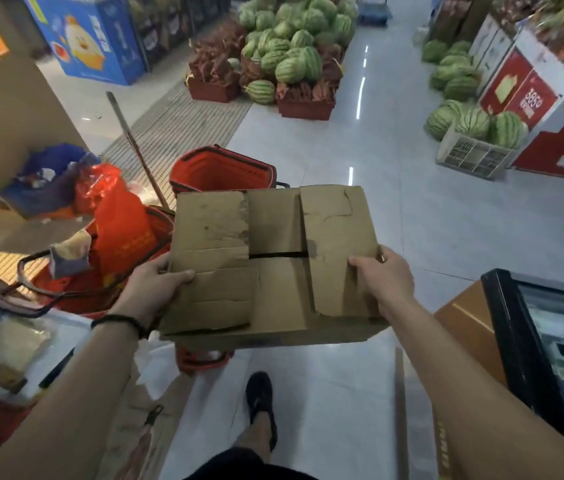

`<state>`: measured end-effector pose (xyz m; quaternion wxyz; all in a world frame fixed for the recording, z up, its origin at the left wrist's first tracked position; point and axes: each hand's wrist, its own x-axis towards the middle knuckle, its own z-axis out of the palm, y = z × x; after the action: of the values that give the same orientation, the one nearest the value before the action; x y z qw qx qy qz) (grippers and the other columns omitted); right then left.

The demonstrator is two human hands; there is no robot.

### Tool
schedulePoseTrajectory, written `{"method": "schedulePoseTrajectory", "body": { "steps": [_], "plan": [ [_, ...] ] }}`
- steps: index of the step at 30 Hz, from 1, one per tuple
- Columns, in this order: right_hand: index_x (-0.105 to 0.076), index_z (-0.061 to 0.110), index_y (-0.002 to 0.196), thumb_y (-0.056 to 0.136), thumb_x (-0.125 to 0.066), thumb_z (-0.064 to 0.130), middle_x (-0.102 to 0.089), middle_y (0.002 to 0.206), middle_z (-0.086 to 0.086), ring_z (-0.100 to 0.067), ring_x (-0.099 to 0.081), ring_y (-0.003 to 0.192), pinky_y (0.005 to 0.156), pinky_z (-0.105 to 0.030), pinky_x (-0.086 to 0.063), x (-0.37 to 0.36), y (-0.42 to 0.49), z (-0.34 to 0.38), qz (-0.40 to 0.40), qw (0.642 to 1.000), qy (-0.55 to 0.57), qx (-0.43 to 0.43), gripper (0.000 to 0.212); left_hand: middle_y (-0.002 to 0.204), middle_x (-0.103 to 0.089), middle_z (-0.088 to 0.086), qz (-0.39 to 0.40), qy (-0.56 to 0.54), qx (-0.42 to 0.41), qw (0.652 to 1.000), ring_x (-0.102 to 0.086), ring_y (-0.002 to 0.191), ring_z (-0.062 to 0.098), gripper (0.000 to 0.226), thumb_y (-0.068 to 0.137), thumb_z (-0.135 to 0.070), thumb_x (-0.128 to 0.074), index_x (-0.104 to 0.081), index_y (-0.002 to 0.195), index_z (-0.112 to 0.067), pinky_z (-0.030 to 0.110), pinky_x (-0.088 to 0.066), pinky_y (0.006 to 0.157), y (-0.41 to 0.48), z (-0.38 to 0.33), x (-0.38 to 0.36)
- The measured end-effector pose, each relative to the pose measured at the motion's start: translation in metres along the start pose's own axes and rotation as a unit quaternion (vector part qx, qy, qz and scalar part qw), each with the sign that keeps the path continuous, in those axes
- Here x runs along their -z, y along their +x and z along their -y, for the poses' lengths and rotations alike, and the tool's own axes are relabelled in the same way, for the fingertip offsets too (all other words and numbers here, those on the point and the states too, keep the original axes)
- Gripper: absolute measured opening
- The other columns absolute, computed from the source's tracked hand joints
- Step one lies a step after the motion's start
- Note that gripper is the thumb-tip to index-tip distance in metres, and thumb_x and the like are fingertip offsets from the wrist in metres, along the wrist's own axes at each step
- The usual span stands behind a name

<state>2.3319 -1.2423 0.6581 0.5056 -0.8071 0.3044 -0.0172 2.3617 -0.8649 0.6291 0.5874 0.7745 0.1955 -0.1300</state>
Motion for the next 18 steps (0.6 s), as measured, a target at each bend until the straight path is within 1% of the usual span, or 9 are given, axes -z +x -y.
{"method": "schedulePoseTrajectory", "body": {
  "steps": [2,3,4,6,9,11,13,16,18],
  "plan": [
    [-0.069,0.025,0.119,0.089,-0.074,0.038,-0.068,0.112,0.007,-0.008,-0.057,0.085,0.064,-0.027,-0.04,-0.012,0.045,0.022,-0.002,1.0,0.008,-0.008,0.034,0.107,-0.08,0.004,0.004,-0.001,-0.005,1.0,-0.073,0.076,0.018,0.029,0.093,-0.006,-0.074,-0.076,0.1,-0.034,0.025,-0.055,0.063,0.046,-0.018,-0.01],
    [-0.068,0.026,0.119,0.089,-0.074,0.038,-0.067,0.112,0.007,-0.009,-0.057,0.085,0.064,-0.027,-0.04,-0.017,0.066,0.034,-0.007,1.0,0.005,-0.013,0.032,0.106,-0.081,0.005,0.008,-0.005,-0.002,1.0,-0.072,0.078,0.021,0.028,0.092,-0.007,-0.075,-0.077,0.103,-0.033,0.027,-0.055,0.064,0.07,-0.027,-0.013],
    [-0.067,0.027,0.119,0.089,-0.075,0.037,-0.065,0.111,0.007,-0.012,-0.058,0.086,0.064,-0.028,-0.039,-0.021,0.085,0.046,-0.009,1.0,-0.002,-0.014,0.032,0.105,-0.081,0.006,0.008,-0.002,0.001,1.0,-0.07,0.074,0.022,0.029,0.091,-0.01,-0.077,-0.077,0.108,-0.033,0.027,-0.054,0.061,0.092,-0.037,-0.016],
    [-0.067,0.026,0.127,0.09,-0.074,0.038,-0.063,0.113,0.007,-0.02,-0.058,0.096,0.071,-0.031,-0.041,-0.028,0.123,0.067,-0.005,1.0,-0.013,-0.005,0.039,0.103,-0.082,0.006,0.004,-0.003,0.007,1.0,-0.07,0.07,0.024,0.037,0.085,-0.02,-0.081,-0.076,0.117,-0.038,0.029,-0.053,0.057,0.13,-0.058,-0.022],
    [-0.066,0.024,0.13,0.09,-0.074,0.039,-0.067,0.12,0.004,-0.023,-0.058,0.102,0.078,-0.035,-0.044,-0.037,0.185,0.092,-0.007,1.0,-0.024,0.001,0.043,0.104,-0.082,0.002,0.0,-0.01,0.024,1.0,-0.075,0.08,0.024,0.041,0.083,-0.022,-0.084,-0.077,0.12,-0.037,0.032,-0.057,0.067,0.186,-0.087,-0.033],
    [-0.065,0.024,0.129,0.09,-0.072,0.038,-0.064,0.117,0.005,-0.023,-0.058,0.101,0.077,-0.036,-0.045,-0.045,0.225,0.105,0.0,1.0,-0.026,-0.002,0.042,0.106,-0.082,0.001,0.003,-0.01,0.037,0.999,-0.078,0.09,0.026,0.04,0.08,-0.023,-0.085,-0.078,0.118,-0.036,0.039,-0.063,0.08,0.222,-0.105,-0.045],
    [-0.064,0.025,0.126,0.091,-0.072,0.038,-0.062,0.114,0.005,-0.023,-0.058,0.1,0.075,-0.036,-0.046,-0.053,0.267,0.119,0.009,1.0,-0.027,-0.004,0.039,0.107,-0.082,0.0,-0.005,-0.01,0.047,0.999,-0.079,0.097,0.026,0.036,0.081,-0.021,-0.084,-0.079,0.114,-0.035,0.045,-0.063,0.092,0.25,-0.123,-0.057],
    [-0.064,0.027,0.12,0.091,-0.072,0.04,-0.063,0.113,0.005,-0.021,-0.059,0.1,0.076,-0.038,-0.05,-0.069,0.336,0.141,0.038,0.999,-0.031,0.012,0.033,0.108,-0.082,-0.003,-0.047,-0.025,0.06,0.997,-0.078,0.099,0.024,0.037,0.081,-0.021,-0.086,-0.079,0.114,-0.036,0.046,-0.062,0.095,0.293,-0.146,-0.073],
    [-0.066,0.025,0.121,0.089,-0.073,0.04,-0.064,0.112,0.006,-0.022,-0.06,0.101,0.072,-0.035,-0.048,-0.081,0.38,0.156,0.057,0.997,-0.035,0.032,0.037,0.11,-0.081,-0.003,-0.069,-0.034,0.061,0.995,-0.078,0.1,0.024,0.05,0.072,-0.029,-0.087,-0.077,0.12,-0.038,0.047,-0.061,0.097,0.32,-0.154,-0.082]
  ]
}}
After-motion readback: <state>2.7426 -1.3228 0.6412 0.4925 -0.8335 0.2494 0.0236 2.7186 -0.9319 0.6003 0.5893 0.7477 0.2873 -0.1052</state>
